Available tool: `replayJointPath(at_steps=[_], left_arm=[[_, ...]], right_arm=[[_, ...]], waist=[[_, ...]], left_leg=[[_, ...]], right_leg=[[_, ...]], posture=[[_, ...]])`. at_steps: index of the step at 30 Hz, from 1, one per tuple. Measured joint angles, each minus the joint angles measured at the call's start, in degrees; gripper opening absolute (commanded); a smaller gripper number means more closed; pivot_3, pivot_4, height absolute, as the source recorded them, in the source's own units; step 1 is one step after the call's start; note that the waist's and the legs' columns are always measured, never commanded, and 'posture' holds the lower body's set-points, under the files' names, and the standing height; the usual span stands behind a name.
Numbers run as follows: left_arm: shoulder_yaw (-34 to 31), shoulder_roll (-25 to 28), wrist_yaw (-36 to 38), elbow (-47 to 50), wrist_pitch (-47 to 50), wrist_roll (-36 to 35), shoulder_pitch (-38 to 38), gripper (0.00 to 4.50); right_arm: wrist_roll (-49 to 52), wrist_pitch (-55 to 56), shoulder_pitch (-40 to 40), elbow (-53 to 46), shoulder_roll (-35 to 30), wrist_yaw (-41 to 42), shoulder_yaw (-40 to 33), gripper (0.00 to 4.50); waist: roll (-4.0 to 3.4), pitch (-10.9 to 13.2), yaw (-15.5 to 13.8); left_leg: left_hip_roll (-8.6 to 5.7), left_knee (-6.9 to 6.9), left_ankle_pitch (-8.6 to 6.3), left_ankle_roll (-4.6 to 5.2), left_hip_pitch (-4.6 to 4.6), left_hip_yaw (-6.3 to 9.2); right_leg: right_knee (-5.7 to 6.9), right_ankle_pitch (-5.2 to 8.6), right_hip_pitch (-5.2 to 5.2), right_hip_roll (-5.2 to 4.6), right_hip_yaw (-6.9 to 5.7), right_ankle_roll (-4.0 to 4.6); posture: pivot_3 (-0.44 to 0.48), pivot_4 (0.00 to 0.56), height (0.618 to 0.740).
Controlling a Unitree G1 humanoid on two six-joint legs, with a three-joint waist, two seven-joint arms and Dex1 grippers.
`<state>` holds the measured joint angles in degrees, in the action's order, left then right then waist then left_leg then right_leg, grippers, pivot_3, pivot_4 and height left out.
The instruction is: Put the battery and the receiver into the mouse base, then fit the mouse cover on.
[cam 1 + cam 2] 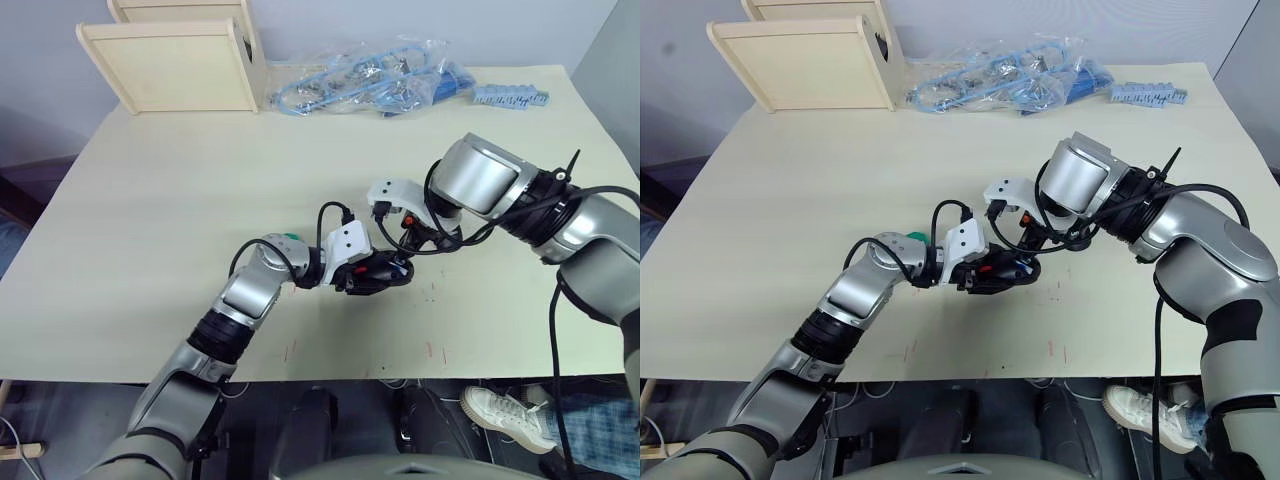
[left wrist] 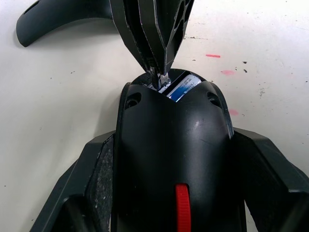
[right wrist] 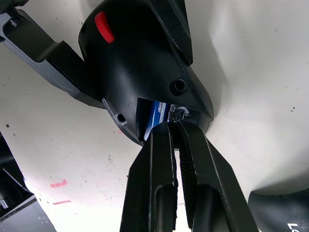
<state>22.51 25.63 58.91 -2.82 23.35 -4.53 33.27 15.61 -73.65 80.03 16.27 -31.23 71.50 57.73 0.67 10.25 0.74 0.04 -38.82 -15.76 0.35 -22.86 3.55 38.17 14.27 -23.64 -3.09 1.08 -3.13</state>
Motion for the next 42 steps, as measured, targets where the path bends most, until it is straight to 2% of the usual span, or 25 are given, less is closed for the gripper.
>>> replayJointPath(at_steps=[22,42], left_arm=[[-0.01,-0.08,-0.53,0.21,0.43,0.05,-0.16,2.94],[-0.16,-0.49,-0.83,0.41,1.06,0.09,-0.33,2.94]], right_arm=[[-3.03,2.44,-1.92,2.47,1.04,0.51,-0.98,0.00],[-4.39,-1.24,-2.74,0.79,1.83,-0.82,-2.41,0.00]], waist=[[-0.01,-0.01,0.04],[-0.02,-0.04,0.04]], left_leg=[[0.00,0.00,0.00,-0.01,0.02,0.00],[0.00,0.00,0.00,-0.01,0.05,0.00]], right_leg=[[0.01,0.00,0.01,0.00,0.00,0.00],[0.02,0.00,0.02,0.00,0.01,0.00]], posture=[[0.000,0.150,0.740],[0.000,0.150,0.740]])
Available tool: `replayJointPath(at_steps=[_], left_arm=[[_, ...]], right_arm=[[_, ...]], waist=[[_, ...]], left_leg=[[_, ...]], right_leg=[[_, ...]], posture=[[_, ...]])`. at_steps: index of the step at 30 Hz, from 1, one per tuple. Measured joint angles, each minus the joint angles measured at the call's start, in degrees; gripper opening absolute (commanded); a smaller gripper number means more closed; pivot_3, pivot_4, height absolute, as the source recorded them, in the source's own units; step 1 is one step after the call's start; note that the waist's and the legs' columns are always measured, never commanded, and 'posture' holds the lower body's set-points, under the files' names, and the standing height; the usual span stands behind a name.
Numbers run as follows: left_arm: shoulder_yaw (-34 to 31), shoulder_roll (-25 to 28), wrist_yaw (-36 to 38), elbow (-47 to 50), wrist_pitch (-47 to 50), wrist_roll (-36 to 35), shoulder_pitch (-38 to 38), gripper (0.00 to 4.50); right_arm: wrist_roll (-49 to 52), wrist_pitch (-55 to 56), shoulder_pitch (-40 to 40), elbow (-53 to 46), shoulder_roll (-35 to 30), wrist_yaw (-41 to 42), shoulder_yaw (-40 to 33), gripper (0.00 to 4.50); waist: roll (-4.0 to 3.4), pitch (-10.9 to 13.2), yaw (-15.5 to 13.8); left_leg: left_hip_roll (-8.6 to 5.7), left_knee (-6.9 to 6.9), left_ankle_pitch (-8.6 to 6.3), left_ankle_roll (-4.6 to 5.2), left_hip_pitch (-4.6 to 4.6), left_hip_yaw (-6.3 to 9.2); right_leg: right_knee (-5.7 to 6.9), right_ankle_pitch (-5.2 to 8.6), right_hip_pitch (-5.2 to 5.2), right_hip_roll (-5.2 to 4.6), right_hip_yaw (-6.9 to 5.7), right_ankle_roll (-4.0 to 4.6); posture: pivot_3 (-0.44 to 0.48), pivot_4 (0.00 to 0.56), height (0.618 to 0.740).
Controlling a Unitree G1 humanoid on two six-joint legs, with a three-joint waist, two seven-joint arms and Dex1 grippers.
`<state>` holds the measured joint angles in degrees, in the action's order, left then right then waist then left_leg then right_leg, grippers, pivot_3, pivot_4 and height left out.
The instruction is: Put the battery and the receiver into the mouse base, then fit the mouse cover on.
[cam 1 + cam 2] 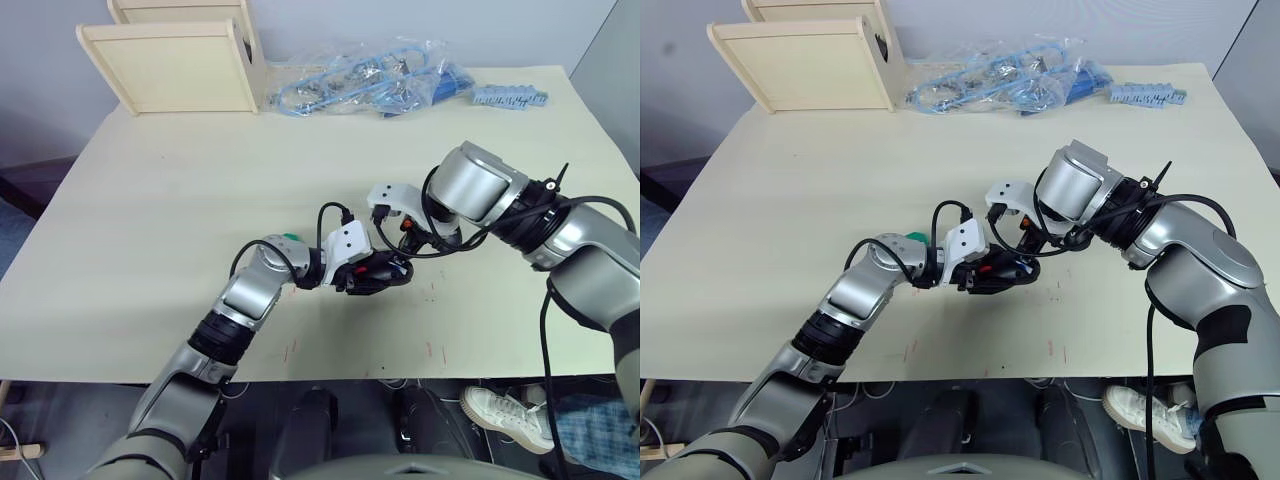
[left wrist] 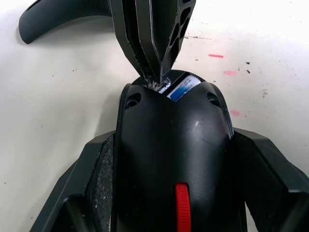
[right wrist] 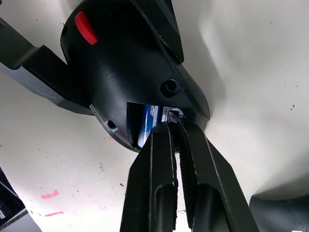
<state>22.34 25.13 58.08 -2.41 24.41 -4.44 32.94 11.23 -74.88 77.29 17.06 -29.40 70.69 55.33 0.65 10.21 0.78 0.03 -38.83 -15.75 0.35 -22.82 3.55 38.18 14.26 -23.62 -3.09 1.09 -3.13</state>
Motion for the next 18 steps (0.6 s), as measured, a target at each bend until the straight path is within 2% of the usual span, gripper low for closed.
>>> replayJointPath(at_steps=[1,5,8,15,18], left_arm=[[0.00,-0.09,-0.02,0.00,0.00,0.00,-0.02,2.94],[-0.17,-0.28,-0.29,0.00,0.03,0.06,-0.22,2.94],[-0.26,-0.32,-0.37,0.00,-0.05,0.15,-0.32,2.94],[-0.39,-0.44,-0.57,0.46,-0.11,0.28,-0.67,2.94],[-0.49,-0.44,-0.73,0.60,-0.10,0.29,-0.83,2.94]], right_arm=[[-0.06,0.00,-0.09,-0.31,-0.07,-0.07,0.00,0.00],[-0.09,0.03,-0.88,-1.53,-0.13,-0.15,-0.42,1.34],[-0.42,-0.09,-1.05,-1.76,-0.10,-1.08,-0.75,2.90],[0.70,-2.03,-1.72,-3.87,-2.62,-1.22,-1.38,2.93],[2.52,-2.80,-1.72,-6.80,-5.67,-0.28,-2.95,2.93]], waist=[[0.00,0.00,0.00],[-0.01,-0.02,-0.02],[-0.02,-0.05,-0.06],[-0.04,-0.03,-0.13],[-0.04,-0.03,-0.11]], left_leg=[[0.00,0.00,0.00,0.00,0.00,0.00],[-0.01,0.00,0.00,0.00,0.00,-0.01],[-0.01,0.00,0.00,0.00,0.02,0.00],[-0.02,0.00,0.00,0.00,-0.02,0.01],[-0.02,0.00,0.00,0.00,-0.02,0.03]], right_leg=[[0.00,0.00,0.00,0.00,0.00,0.00],[0.00,0.00,0.01,-0.01,0.00,0.00],[0.01,0.00,0.02,-0.01,0.00,0.00],[-0.02,0.00,0.00,-0.03,-0.01,0.00],[-0.03,0.00,0.00,-0.03,-0.01,0.00]], posture=[[0.000,0.150,0.740],[0.000,0.150,0.740],[0.000,0.150,0.740],[0.000,0.150,0.740],[0.000,0.150,0.740]])
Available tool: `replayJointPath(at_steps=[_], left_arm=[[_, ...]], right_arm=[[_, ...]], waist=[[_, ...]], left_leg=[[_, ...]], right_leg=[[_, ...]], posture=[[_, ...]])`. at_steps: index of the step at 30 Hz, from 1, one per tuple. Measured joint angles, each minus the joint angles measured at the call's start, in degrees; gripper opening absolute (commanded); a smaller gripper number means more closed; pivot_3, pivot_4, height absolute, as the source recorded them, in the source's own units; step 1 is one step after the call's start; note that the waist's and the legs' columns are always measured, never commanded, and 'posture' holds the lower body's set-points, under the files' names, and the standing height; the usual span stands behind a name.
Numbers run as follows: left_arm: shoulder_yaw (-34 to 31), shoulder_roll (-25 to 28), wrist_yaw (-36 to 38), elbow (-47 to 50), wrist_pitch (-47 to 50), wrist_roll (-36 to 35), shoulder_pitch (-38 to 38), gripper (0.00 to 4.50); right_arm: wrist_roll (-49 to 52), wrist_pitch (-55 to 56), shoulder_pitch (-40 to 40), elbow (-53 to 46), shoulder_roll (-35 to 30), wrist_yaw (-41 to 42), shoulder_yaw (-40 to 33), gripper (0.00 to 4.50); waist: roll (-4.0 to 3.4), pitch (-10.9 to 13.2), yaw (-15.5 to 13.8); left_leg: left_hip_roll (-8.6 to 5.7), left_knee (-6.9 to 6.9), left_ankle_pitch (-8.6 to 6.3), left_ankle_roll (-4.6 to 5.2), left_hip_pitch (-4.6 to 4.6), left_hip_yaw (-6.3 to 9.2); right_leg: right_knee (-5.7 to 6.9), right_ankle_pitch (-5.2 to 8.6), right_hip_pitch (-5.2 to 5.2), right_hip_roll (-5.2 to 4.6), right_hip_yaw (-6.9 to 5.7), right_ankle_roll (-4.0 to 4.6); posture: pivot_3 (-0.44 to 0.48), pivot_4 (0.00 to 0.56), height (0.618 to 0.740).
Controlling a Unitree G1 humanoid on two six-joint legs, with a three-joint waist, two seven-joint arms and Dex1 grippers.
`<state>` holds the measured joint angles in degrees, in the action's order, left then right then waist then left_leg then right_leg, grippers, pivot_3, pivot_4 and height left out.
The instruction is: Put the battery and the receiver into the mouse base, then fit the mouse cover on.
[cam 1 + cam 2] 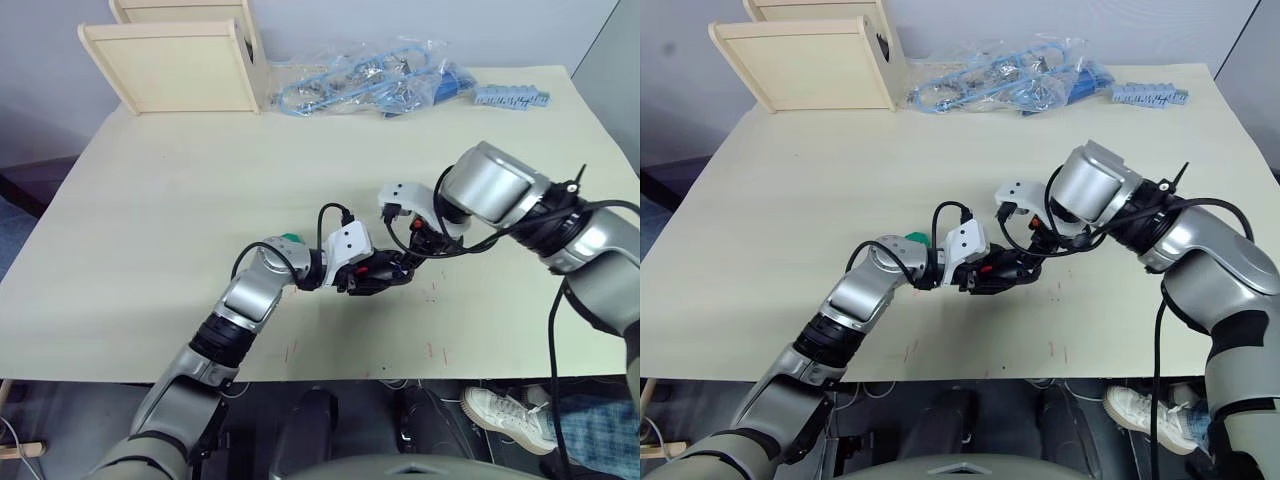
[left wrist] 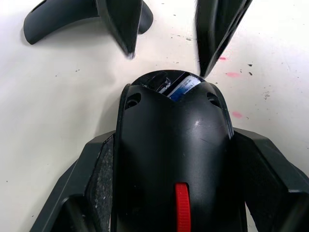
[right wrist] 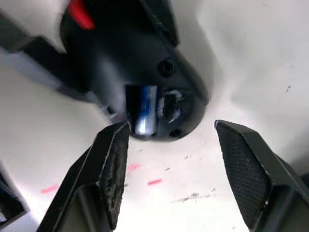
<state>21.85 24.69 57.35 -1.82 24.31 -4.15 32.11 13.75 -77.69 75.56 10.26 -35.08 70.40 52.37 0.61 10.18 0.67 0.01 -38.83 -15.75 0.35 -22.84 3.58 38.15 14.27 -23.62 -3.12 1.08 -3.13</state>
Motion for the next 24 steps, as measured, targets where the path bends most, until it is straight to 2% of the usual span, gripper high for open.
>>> replayJointPath(at_steps=[4,7,10,11,14,20,23,24], left_arm=[[-0.01,-0.21,-0.15,0.09,-0.13,0.01,-0.14,2.94],[-0.14,0.01,-0.10,0.09,-0.17,0.01,-0.23,2.94],[-0.10,-0.04,-0.11,0.08,-0.23,0.02,-0.21,2.94],[-0.06,-0.09,-0.11,0.09,-0.28,0.00,-0.23,2.94],[0.03,0.04,0.06,0.09,-0.41,-0.08,-0.16,2.94],[-0.02,0.70,0.37,0.04,-0.28,-0.02,-0.04,2.94],[0.03,0.79,0.45,0.15,0.01,-0.21,-0.01,2.94],[0.03,0.85,0.47,0.21,0.10,-0.24,-0.03,2.94]], right_arm=[[2.62,0.56,-3.34,-6.62,-5.90,-0.01,-6.92,2.93],[3.98,1.54,-7.02,-9.31,-7.72,-1.49,-13.26,2.93],[5.82,3.03,-14.07,-12.51,-7.42,-5.21,-22.46,2.93],[6.78,5.18,-18.33,-13.81,-6.59,-7.11,-27.94,2.93],[8.23,13.55,-29.30,-17.58,-5.32,-10.56,-37.50,2.93],[11.09,19.31,-39.26,-21.70,-3.16,-13.10,-44.89,2.93],[9.47,27.66,-46.45,-23.24,-0.81,-16.49,-46.03,2.93],[9.32,28.85,-47.44,-23.17,-0.08,-17.20,-46.07,2.39]], waist=[[0.00,0.00,-0.20],[0.00,0.00,-0.01],[0.02,-0.01,-0.06],[0.05,-0.02,-0.11],[0.05,-0.01,-0.17],[0.03,-0.01,0.19],[0.03,-0.01,0.17],[0.04,-0.01,0.18]], left_leg=[[0.00,0.00,0.00,0.00,-0.05,0.00],[0.00,0.00,-0.01,0.01,-0.02,-0.03],[0.01,0.00,-0.01,0.01,-0.02,-0.04],[0.02,0.00,-0.01,0.01,-0.02,-0.01],[0.01,0.00,-0.01,0.01,-0.05,-0.06],[0.03,0.00,-0.01,0.02,0.09,-0.13],[0.03,0.00,-0.01,0.02,0.07,-0.18],[0.04,0.00,-0.01,0.02,0.07,-0.18]], right_leg=[[-0.07,0.00,0.01,-0.01,-0.03,0.00],[-0.04,0.00,0.02,-0.01,-0.01,-0.01],[-0.01,0.00,0.03,0.00,0.00,-0.01],[-0.05,0.00,0.08,0.00,-0.04,-0.01],[-0.09,-0.01,0.06,-0.01,0.00,-0.03],[0.02,-0.04,0.06,0.03,0.15,-0.07],[-0.02,-0.04,0.06,0.04,0.15,-0.07],[-0.02,-0.04,0.06,0.04,0.16,-0.07]], posture=[[0.000,0.150,0.740],[0.000,0.150,0.740],[0.000,0.150,0.740],[0.000,0.150,0.740],[0.000,0.150,0.740],[0.000,0.150,0.740],[0.000,0.150,0.740],[0.000,0.150,0.740]])
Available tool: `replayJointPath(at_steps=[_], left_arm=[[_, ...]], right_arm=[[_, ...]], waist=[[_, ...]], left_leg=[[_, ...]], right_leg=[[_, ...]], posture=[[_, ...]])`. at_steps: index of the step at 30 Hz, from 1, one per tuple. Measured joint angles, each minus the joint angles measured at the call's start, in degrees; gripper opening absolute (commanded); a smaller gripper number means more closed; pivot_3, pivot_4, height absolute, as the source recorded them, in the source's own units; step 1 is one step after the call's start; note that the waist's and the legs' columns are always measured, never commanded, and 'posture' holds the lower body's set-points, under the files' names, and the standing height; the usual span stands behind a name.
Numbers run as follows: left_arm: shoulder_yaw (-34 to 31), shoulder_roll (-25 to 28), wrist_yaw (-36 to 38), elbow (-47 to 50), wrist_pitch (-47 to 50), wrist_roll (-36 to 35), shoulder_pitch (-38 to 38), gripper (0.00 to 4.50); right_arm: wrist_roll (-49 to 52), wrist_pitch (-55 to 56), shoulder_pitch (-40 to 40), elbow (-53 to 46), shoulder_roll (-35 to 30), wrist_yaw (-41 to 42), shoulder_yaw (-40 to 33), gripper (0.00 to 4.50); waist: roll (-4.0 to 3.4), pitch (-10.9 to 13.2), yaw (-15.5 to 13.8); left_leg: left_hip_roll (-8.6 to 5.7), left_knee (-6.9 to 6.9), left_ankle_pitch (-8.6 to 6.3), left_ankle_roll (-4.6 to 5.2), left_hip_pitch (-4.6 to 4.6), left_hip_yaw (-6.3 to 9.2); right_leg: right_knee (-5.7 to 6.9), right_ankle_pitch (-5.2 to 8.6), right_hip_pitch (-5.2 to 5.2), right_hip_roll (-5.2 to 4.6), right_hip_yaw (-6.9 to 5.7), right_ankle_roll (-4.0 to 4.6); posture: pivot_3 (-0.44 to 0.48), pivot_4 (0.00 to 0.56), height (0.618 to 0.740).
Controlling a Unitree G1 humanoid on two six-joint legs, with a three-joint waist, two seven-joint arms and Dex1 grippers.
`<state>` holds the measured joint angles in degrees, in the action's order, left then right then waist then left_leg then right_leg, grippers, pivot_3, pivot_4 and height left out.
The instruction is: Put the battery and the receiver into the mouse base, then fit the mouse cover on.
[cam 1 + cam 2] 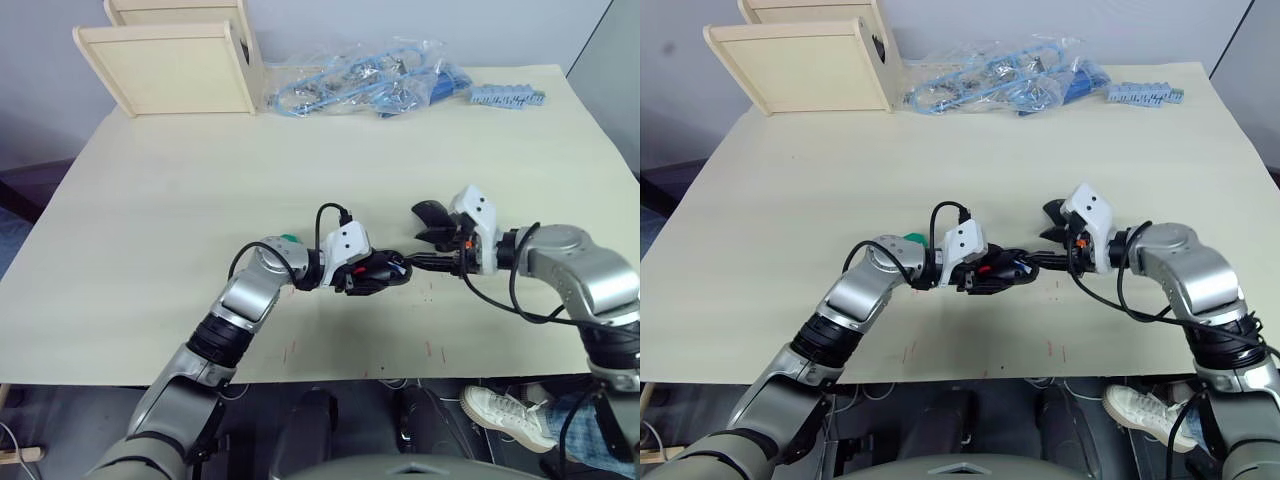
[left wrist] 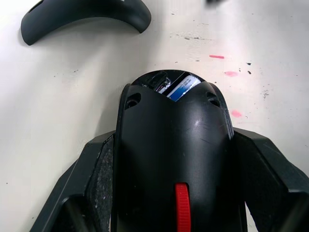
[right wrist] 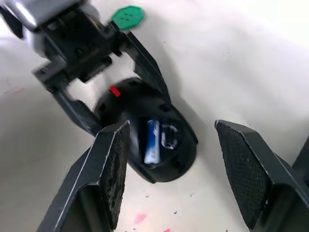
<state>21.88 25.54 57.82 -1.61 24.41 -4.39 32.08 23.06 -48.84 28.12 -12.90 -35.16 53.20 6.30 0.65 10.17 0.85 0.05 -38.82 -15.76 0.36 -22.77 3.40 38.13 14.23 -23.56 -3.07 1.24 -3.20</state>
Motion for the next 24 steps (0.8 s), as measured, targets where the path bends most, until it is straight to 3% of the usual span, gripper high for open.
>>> replayJointPath(at_steps=[2,3,5,9,24], left_arm=[[0.01,0.10,0.00,0.23,0.18,-0.01,-0.05,2.94],[0.05,0.12,-0.03,0.42,0.33,-0.02,-0.11,2.94],[0.05,0.13,-0.04,0.50,0.44,-0.03,-0.12,2.94],[0.03,0.45,-0.05,0.93,1.20,-0.06,-0.14,2.94],[0.04,0.58,-0.05,1.16,1.86,-0.18,-0.15,2.94]], right_arm=[[-0.15,2.79,-1.77,0.37,2.01,-1.48,-0.41,1.66],[-0.89,6.33,-3.32,0.49,3.06,-2.33,-0.48,0.65],[-1.94,9.21,-4.24,0.62,3.15,-2.53,-0.42,0.02],[-3.77,17.96,-7.76,4.98,6.29,-3.51,-0.02,0.00],[-4.76,22.70,-7.32,8.23,8.17,-2.25,1.82,0.00]], waist=[[0.00,0.00,0.05],[0.00,0.00,0.02],[0.00,0.00,0.02],[0.00,0.00,0.17],[0.00,0.00,0.16]], left_leg=[[0.01,0.00,0.00,0.00,0.01,0.00],[0.01,0.00,0.00,0.00,0.01,0.01],[0.01,0.00,0.00,0.00,0.00,-0.02],[0.03,0.00,0.01,-0.01,0.02,-0.03],[0.04,0.00,0.01,-0.01,0.03,-0.02]], right_leg=[[0.00,0.00,0.00,0.02,0.00,0.00],[0.00,0.00,0.00,0.02,-0.01,0.00],[-0.01,0.00,0.00,0.02,0.01,0.00],[0.00,0.00,0.00,0.06,0.04,0.00],[0.00,0.00,0.00,0.07,0.03,0.00]], posture=[[0.000,0.150,0.740],[0.000,0.150,0.740],[0.000,0.150,0.740],[0.000,0.150,0.740],[0.000,0.150,0.740]])
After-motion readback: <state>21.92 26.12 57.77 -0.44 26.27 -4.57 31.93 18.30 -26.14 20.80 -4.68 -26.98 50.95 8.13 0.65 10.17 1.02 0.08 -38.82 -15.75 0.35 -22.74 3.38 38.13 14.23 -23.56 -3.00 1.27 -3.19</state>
